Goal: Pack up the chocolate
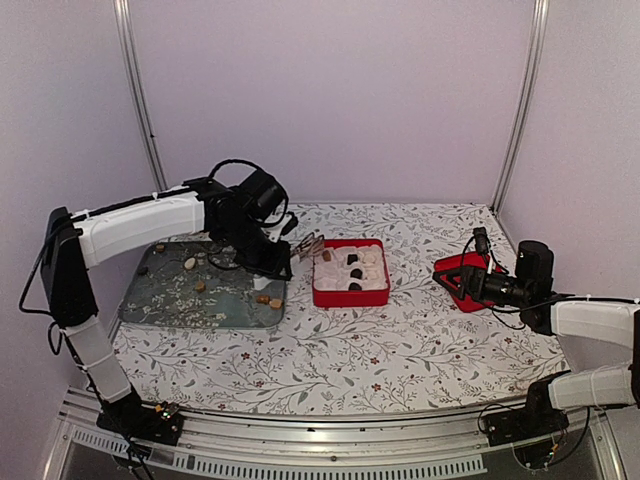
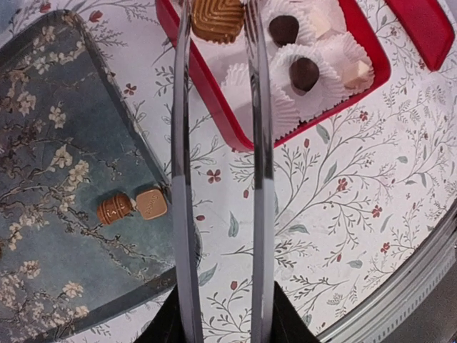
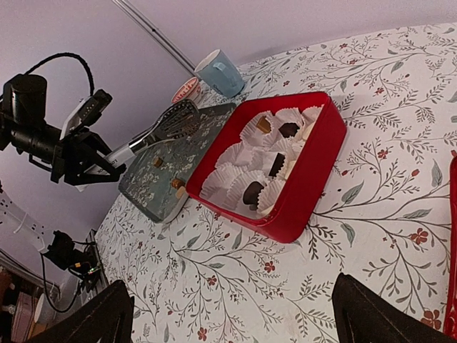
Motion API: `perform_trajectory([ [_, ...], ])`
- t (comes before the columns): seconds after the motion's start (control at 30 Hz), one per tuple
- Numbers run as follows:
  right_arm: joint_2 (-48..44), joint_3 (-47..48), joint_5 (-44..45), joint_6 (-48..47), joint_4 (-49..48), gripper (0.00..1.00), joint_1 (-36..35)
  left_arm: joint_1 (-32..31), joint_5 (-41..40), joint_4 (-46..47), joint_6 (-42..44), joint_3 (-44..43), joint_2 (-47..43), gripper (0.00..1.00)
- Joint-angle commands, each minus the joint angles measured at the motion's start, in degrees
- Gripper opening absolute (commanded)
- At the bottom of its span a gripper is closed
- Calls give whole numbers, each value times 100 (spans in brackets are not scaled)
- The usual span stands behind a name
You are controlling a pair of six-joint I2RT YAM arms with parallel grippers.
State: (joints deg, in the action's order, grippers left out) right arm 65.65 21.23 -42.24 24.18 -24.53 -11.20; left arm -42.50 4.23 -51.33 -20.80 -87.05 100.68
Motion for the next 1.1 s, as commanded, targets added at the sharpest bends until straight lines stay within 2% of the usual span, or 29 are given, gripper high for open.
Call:
perform_trajectory([
  [0.0, 7, -23, -82, -37, -148, 99, -13, -225, 28, 108, 68, -302, 251, 21],
  [0.53, 52, -29, -111, -30, -168, 99, -14, -376, -275, -49, 247, -708, 903, 23],
  [1.07, 115, -21, -135, -37, -199, 99, -9, -370, -354, -56, 333, -761, 1002, 31],
])
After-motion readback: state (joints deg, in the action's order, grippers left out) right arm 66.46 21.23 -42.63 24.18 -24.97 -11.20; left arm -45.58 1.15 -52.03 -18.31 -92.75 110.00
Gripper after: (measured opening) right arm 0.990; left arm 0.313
